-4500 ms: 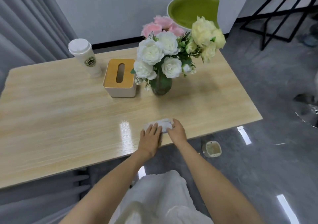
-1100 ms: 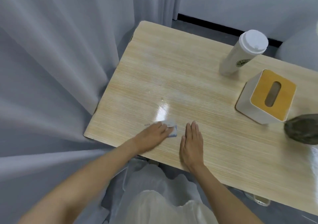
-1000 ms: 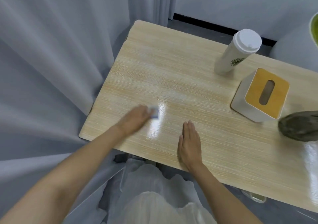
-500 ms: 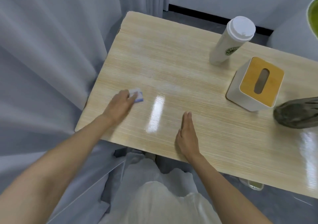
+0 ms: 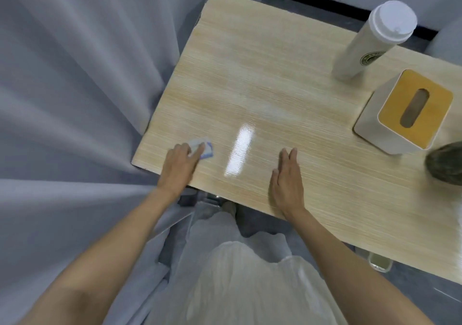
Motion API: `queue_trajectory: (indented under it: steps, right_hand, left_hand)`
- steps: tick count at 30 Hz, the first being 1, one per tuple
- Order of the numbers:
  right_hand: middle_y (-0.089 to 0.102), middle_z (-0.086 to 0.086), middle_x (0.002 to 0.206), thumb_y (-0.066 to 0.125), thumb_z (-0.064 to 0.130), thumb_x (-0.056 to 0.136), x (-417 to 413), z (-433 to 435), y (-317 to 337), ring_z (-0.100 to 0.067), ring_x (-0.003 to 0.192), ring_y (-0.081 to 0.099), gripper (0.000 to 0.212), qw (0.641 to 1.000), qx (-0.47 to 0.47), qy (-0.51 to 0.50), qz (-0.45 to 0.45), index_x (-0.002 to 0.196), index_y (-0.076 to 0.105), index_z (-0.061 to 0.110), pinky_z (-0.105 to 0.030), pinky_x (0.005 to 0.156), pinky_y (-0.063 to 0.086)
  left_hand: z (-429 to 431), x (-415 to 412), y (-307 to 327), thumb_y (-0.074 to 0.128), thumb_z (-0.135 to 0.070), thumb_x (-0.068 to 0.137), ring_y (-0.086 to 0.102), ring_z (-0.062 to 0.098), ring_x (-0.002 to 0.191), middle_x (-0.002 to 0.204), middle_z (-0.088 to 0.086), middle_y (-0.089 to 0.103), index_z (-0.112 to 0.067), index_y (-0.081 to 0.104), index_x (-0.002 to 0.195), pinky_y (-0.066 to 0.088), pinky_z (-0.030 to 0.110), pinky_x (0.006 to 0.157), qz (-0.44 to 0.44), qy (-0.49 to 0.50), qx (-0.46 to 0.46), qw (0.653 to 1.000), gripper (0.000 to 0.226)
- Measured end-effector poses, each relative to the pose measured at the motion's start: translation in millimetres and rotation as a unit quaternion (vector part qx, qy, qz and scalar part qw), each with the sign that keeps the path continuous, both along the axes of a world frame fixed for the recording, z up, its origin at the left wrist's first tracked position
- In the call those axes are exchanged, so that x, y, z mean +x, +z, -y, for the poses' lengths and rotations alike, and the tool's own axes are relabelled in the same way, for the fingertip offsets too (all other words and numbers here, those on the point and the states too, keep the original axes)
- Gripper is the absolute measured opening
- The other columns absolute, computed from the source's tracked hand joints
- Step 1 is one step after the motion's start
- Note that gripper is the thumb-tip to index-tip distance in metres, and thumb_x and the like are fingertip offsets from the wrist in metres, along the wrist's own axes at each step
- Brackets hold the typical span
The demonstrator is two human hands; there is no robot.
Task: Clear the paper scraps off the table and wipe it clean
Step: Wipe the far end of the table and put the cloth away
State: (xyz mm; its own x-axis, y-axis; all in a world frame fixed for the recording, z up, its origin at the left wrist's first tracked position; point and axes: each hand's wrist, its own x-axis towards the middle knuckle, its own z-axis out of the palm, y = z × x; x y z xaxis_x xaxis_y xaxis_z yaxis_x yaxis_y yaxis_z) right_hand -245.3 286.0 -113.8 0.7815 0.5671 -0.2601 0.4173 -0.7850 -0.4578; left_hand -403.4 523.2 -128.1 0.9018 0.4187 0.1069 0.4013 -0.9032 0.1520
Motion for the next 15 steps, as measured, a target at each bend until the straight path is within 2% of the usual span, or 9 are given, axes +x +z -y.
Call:
queue_trajectory:
  steps: [2,4,5,7,8,10,11,12,15]
  right_hand:
    - [-0.005,-0.013,0.159,0.025,0.023,0.103,-4.8,-2.8,-1.5,-0.025,0.147,-0.005,0.053,1.000,-0.021,0.018,0.010,0.151,0.008,0.008,-0.036,0.119,-0.003]
    - [-0.006,-0.012,0.159,0.022,0.028,0.103,-8.8,-6.9,-4.0,-0.029,0.146,-0.009,0.054,0.997,-0.061,0.034,0.014,0.152,0.008,0.010,-0.040,0.118,-0.007]
    - [-0.006,-0.012,0.159,0.022,0.031,0.103,-9.5,-9.4,-4.4,-0.031,0.146,-0.010,0.054,0.996,-0.078,0.038,0.018,0.152,0.009,0.011,-0.042,0.117,-0.007]
    - [-0.006,-0.014,0.159,0.022,0.033,0.103,-9.3,-13.3,-4.2,-0.034,0.145,-0.011,0.055,0.994,-0.097,0.039,0.019,0.152,0.010,0.011,-0.046,0.117,-0.005]
    - [-0.007,-0.014,0.159,0.022,0.033,0.103,-8.9,-13.5,-4.4,-0.034,0.145,-0.011,0.055,0.994,-0.104,0.039,0.015,0.152,0.010,0.011,-0.046,0.117,-0.005]
    - [-0.009,-0.013,0.159,0.022,0.033,0.103,-7.9,-11.3,-4.5,-0.033,0.145,-0.013,0.055,0.992,-0.112,0.048,0.014,0.152,0.008,0.012,-0.045,0.117,-0.006]
    - [-0.010,-0.012,0.159,0.022,0.033,0.103,-7.2,-9.8,-5.1,-0.033,0.145,-0.014,0.055,0.992,-0.113,0.055,0.018,0.152,0.007,0.012,-0.045,0.117,-0.007]
    - [-0.011,-0.012,0.158,0.022,0.033,0.103,-6.7,-8.0,-5.6,-0.033,0.145,-0.014,0.056,0.991,-0.113,0.063,0.021,0.152,0.006,0.012,-0.044,0.117,-0.007]
    - [-0.011,-0.013,0.158,0.021,0.033,0.103,-7.6,-7.3,-7.5,-0.033,0.145,-0.015,0.055,0.990,-0.120,0.067,0.033,0.152,0.005,0.012,-0.044,0.117,-0.008]
  left_hand:
    - [0.0,2.4,12.0,0.064,0.011,0.074,0.048,0.036,0.074,0.082,0.019,0.048,-0.010,0.054,0.128,0.029,0.036,0.062,0.008,0.217,-0.070,0.974,0.059]
    - [37.1,16.1,21.8,0.057,0.001,0.083,0.050,0.037,0.079,0.084,0.017,0.050,-0.006,0.056,0.122,0.030,0.036,0.061,0.029,0.287,-0.156,0.945,0.039]
    - [61.2,22.9,25.2,0.060,-0.005,0.083,0.053,0.036,0.076,0.081,0.016,0.052,-0.006,0.055,0.118,0.034,0.034,0.057,0.033,0.247,-0.185,0.951,0.035]
    - [105.1,22.8,12.4,0.062,-0.005,0.073,0.056,0.031,0.066,0.076,0.012,0.055,-0.008,0.050,0.119,0.040,0.032,0.053,0.000,-0.013,-0.118,0.993,0.048]
    - [108.9,18.3,7.1,0.057,-0.006,0.072,0.054,0.028,0.064,0.075,0.010,0.055,-0.010,0.048,0.122,0.041,0.032,0.054,-0.023,-0.124,-0.086,0.988,0.050]
    - [78.2,7.3,3.4,0.058,-0.012,0.080,0.051,0.023,0.064,0.072,0.006,0.054,-0.013,0.057,0.115,0.038,0.032,0.056,-0.039,-0.172,-0.061,0.982,0.035]
    - [54.4,4.8,8.5,0.061,-0.023,0.087,0.052,0.024,0.064,0.070,0.006,0.054,-0.012,0.063,0.103,0.038,0.032,0.057,-0.036,-0.091,-0.073,0.993,0.019]
    - [27.2,1.0,10.1,0.058,-0.031,0.091,0.054,0.028,0.066,0.071,0.009,0.055,-0.009,0.065,0.093,0.038,0.034,0.060,-0.037,0.041,-0.100,0.993,0.023]
    - [-36.6,-7.8,12.3,0.045,-0.006,0.094,0.049,0.039,0.094,0.099,0.023,0.051,-0.009,0.056,0.124,0.039,0.046,0.077,0.017,0.327,-0.097,0.940,0.032]
